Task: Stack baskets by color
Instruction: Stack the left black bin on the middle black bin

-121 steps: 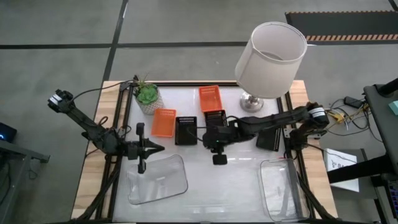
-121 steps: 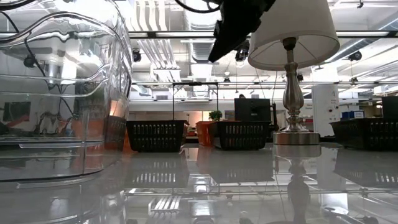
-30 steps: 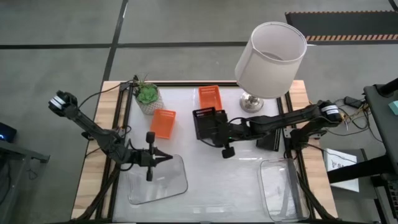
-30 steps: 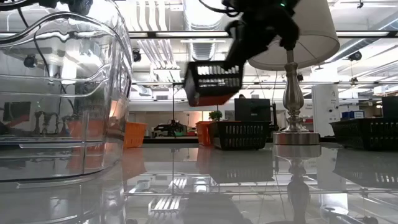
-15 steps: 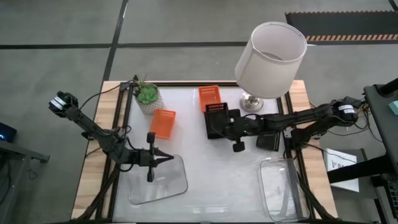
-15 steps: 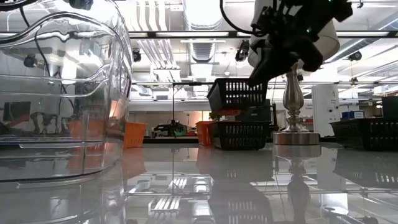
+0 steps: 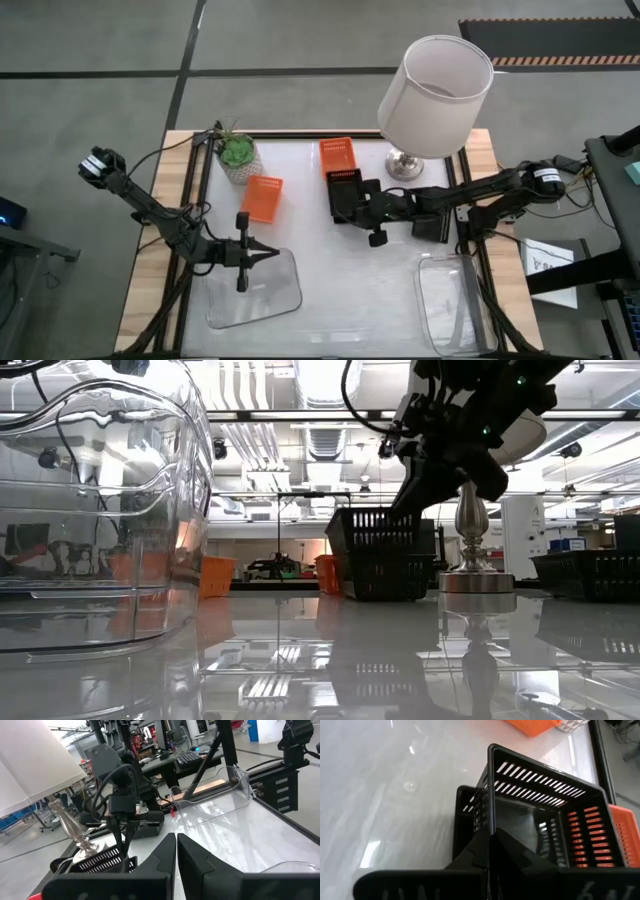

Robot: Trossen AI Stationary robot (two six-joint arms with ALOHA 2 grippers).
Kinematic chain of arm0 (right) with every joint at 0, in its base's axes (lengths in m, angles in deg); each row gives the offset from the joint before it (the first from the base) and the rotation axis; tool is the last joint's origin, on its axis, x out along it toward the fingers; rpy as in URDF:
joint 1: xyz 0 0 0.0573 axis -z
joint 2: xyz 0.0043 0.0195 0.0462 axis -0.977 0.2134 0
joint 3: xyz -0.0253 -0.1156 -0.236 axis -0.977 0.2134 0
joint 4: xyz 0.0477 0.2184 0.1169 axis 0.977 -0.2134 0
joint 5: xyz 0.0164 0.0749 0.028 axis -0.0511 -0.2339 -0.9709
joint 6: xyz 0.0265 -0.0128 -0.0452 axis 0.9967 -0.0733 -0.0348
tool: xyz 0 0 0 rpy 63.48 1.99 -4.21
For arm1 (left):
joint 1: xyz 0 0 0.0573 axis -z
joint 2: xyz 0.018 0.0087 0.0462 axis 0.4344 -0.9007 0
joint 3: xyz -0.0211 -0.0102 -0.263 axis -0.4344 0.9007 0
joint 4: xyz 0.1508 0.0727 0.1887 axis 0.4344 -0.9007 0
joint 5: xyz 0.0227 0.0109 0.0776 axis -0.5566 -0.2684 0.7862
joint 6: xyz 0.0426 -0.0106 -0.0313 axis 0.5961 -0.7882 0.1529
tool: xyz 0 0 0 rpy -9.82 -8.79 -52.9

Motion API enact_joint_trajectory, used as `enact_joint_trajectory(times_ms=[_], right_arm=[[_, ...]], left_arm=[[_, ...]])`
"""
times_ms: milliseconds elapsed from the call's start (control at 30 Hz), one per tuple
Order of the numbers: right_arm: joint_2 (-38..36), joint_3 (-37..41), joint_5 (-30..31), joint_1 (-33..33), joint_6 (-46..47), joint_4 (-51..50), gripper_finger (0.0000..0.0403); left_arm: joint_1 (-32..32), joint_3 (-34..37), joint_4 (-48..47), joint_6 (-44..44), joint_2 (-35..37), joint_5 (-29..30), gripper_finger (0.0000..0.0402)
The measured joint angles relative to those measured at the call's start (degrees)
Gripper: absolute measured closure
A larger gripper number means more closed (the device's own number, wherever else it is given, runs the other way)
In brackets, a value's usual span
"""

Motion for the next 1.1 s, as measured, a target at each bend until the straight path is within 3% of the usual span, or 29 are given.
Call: enact_joint_trajectory(times_ms=[733,1100], right_arm=[[0.7,0.0,1.0,0.0,1.1,-0.9,0.0393],[0.7,0.0,1.5,0.2,2.5,-0.9,0.0314]], left_arm=[[0.0,-0.1,-0.3,0.1,0.0,0.0,0.0402],[0.0,-0.1,-0.4,0.1,0.0,0.0,0.0402]])
